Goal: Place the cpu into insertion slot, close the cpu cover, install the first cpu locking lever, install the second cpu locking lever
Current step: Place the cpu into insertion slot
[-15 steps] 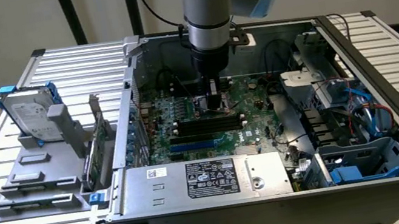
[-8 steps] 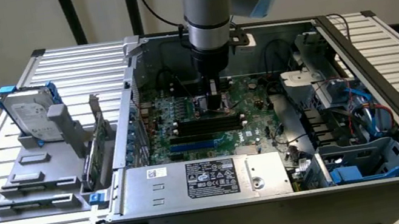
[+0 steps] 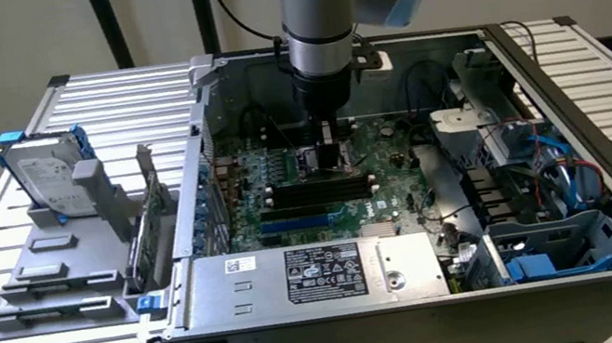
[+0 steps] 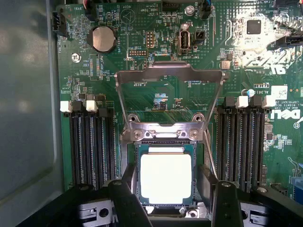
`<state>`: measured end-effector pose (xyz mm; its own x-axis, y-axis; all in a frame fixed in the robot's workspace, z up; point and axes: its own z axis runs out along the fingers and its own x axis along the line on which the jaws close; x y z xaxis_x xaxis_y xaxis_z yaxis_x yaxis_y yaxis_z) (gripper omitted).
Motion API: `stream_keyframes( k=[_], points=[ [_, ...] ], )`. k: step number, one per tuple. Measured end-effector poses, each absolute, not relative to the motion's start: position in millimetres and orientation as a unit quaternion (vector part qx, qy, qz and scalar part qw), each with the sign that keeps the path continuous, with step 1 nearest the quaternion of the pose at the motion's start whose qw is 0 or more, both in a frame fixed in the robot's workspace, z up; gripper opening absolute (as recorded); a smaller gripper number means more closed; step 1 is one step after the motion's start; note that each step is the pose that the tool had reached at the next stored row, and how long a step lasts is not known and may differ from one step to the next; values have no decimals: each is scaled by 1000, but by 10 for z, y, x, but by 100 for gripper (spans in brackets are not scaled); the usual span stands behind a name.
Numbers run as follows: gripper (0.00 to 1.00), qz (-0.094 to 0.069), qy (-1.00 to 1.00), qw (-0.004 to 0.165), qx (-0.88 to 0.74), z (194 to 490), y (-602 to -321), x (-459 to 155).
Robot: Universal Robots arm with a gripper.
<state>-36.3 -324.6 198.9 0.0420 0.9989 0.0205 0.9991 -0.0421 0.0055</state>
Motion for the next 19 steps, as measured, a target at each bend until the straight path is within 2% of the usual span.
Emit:
stream_keyframes(
  k=[8, 10, 11, 13, 14, 16, 17, 19],
  points=[
    [60, -9, -692, 5, -722, 2228, -3250, -367],
    [48, -9, -692, 5, -722, 2255, -3258, -383],
    [48, -9, -692, 5, -722, 2265, -3263, -398],
    [36, -9, -692, 5, -722, 2284, -3276, -449],
    [36, -9, -692, 5, -722, 2295, -3282, -483],
    [24, -9, -692, 5, -722, 2325, -3293, -564],
    [24, -9, -692, 5, -722, 2343, -3298, -607],
    [13, -9, -692, 5, -722, 2382, -3307, -690]
  ],
)
